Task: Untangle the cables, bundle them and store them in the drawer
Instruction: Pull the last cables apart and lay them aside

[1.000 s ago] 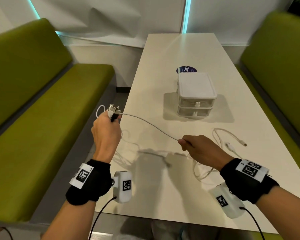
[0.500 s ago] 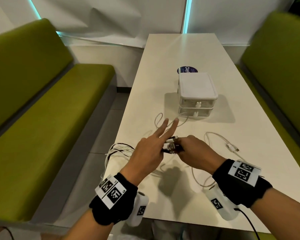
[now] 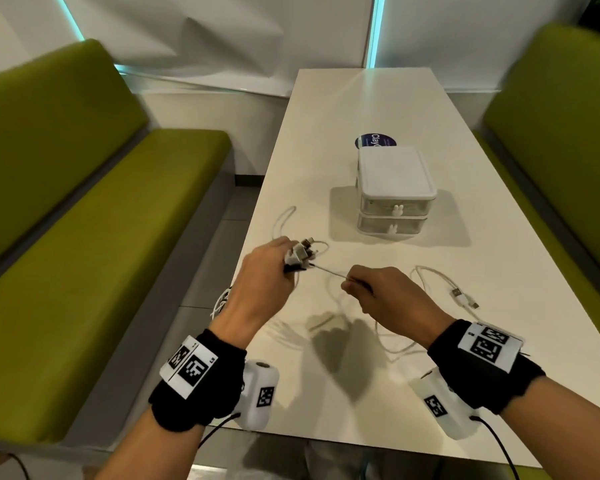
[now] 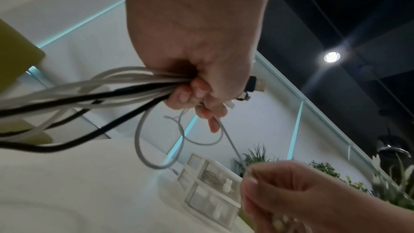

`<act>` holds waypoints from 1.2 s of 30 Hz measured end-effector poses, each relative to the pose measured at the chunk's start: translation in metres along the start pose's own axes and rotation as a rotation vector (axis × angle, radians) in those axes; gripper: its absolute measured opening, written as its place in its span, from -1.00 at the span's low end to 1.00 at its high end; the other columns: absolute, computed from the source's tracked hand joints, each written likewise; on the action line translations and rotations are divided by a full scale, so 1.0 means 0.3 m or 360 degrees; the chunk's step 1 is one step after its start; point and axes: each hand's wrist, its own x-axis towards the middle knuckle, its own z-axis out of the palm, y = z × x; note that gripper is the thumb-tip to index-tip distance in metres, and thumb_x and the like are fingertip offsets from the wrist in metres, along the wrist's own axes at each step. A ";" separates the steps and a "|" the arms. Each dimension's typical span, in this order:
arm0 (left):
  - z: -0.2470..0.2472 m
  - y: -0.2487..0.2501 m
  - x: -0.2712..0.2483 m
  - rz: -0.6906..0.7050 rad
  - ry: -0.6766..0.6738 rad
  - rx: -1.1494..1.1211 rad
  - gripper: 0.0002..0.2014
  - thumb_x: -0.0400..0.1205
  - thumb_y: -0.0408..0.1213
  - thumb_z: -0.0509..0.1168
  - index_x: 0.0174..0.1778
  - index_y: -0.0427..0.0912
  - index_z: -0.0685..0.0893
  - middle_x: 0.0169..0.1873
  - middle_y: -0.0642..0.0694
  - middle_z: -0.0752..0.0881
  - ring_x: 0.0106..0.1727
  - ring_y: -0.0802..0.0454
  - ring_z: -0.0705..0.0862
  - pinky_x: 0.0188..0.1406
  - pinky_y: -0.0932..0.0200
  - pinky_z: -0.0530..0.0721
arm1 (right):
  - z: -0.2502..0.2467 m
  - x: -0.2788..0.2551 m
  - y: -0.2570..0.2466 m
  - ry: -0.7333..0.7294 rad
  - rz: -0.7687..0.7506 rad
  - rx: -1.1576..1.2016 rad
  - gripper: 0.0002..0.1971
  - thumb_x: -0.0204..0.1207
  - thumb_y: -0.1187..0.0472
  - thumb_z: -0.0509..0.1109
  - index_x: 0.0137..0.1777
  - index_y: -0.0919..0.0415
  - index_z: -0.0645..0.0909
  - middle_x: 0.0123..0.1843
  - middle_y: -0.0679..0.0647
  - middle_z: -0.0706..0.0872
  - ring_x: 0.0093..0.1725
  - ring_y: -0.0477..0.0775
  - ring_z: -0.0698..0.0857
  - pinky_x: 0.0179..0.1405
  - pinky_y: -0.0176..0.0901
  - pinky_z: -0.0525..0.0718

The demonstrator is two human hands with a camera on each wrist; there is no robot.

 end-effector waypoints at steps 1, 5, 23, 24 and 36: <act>-0.010 -0.015 0.003 -0.0068 0.0064 -0.0059 -0.75 0.50 -0.54 0.18 -0.12 -0.24 0.75 -0.17 -0.07 0.78 -0.16 -0.13 0.71 -0.27 0.09 0.59 | -0.002 0.003 0.008 0.0008 0.0033 -0.0020 -0.75 0.70 -0.01 0.18 -0.16 0.06 0.51 -0.30 0.02 0.72 -0.23 0.15 0.69 -0.17 0.12 0.68; -0.052 -0.061 0.017 -0.0338 0.0228 -0.0137 -0.63 0.50 -0.61 0.21 0.00 -0.15 0.81 -0.11 -0.03 0.82 -0.10 -0.02 0.75 -0.17 0.13 0.66 | -0.009 0.010 0.027 -0.0046 0.0112 -0.0006 -0.79 0.64 0.12 0.17 -0.16 0.03 0.60 -0.23 -0.12 0.79 -0.21 -0.04 0.72 -0.08 0.08 0.69; -0.064 -0.070 0.005 -0.0458 0.0293 0.0212 -0.69 0.57 -0.63 0.22 0.17 -0.33 0.67 0.18 -0.26 0.72 0.06 -0.33 0.71 -0.05 -0.15 0.66 | -0.017 0.007 -0.011 0.0131 0.0104 0.0538 -0.71 0.61 0.36 0.22 0.00 -0.03 0.69 -0.25 0.05 0.78 -0.37 -0.03 0.74 -0.16 -0.12 0.70; -0.052 -0.057 -0.001 -0.0353 0.0294 0.0208 -0.50 0.52 -0.68 0.22 0.38 -0.30 0.61 0.35 -0.20 0.65 0.15 -0.29 0.71 0.04 -0.16 0.70 | -0.015 0.006 -0.015 0.0135 0.0092 0.0532 -0.71 0.62 0.36 0.22 0.01 -0.03 0.70 -0.24 0.03 0.78 -0.39 -0.03 0.74 -0.20 -0.15 0.69; 0.081 0.034 -0.034 -0.0218 -0.0646 -0.0325 -0.71 0.66 -0.36 0.30 -0.34 0.02 0.48 -0.48 0.14 0.53 -0.35 -0.02 0.46 -0.39 0.24 0.34 | -0.025 -0.007 -0.028 0.0203 0.0064 0.1095 -0.53 0.67 0.41 0.16 -0.23 -0.14 0.73 -0.15 -0.04 0.78 -0.42 0.25 0.71 -0.30 -0.03 0.58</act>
